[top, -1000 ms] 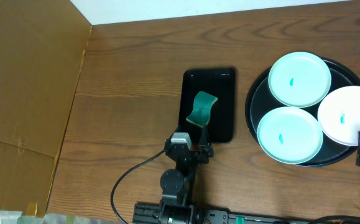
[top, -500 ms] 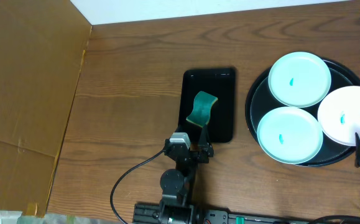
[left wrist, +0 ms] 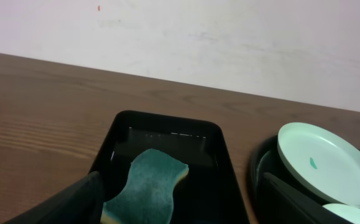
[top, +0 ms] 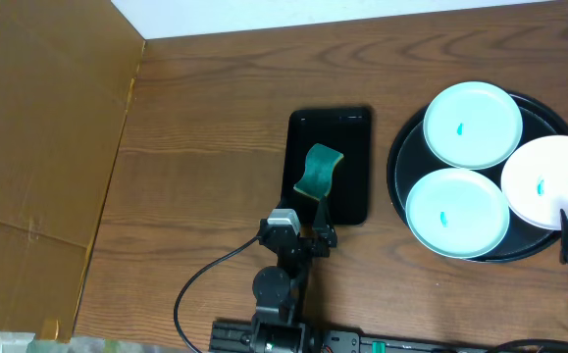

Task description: Clean dirty plates on tray and stack at the side

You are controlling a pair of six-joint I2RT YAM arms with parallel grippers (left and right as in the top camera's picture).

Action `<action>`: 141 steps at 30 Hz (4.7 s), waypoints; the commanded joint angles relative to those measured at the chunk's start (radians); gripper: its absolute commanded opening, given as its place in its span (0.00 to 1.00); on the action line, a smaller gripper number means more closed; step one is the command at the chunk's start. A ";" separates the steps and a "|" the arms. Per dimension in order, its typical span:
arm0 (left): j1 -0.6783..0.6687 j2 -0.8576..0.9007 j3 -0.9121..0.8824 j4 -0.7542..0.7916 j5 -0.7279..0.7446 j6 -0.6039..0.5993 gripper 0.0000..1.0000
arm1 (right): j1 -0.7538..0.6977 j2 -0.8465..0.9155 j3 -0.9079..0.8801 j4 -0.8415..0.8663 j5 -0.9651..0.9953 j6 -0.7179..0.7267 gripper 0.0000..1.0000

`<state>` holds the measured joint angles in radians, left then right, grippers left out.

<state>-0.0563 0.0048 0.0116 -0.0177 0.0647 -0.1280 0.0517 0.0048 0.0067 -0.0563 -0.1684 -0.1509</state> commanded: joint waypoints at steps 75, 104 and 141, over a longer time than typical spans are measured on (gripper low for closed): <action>-0.003 1.190 1.147 -1.074 0.081 -0.123 0.79 | 0.002 1.033 1.142 -0.824 -0.420 0.276 0.99; -0.003 1.856 1.144 -0.702 -0.069 0.004 0.15 | 0.002 1.048 1.141 -0.945 -0.333 0.292 0.93; -0.004 1.709 0.915 -0.516 -0.050 0.022 0.07 | 0.002 1.048 1.141 -0.951 -0.330 0.293 0.91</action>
<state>-0.0544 1.7107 0.9283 -0.4973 -0.0177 -0.1055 0.0517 1.0519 1.1324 -1.0058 -0.4973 0.1337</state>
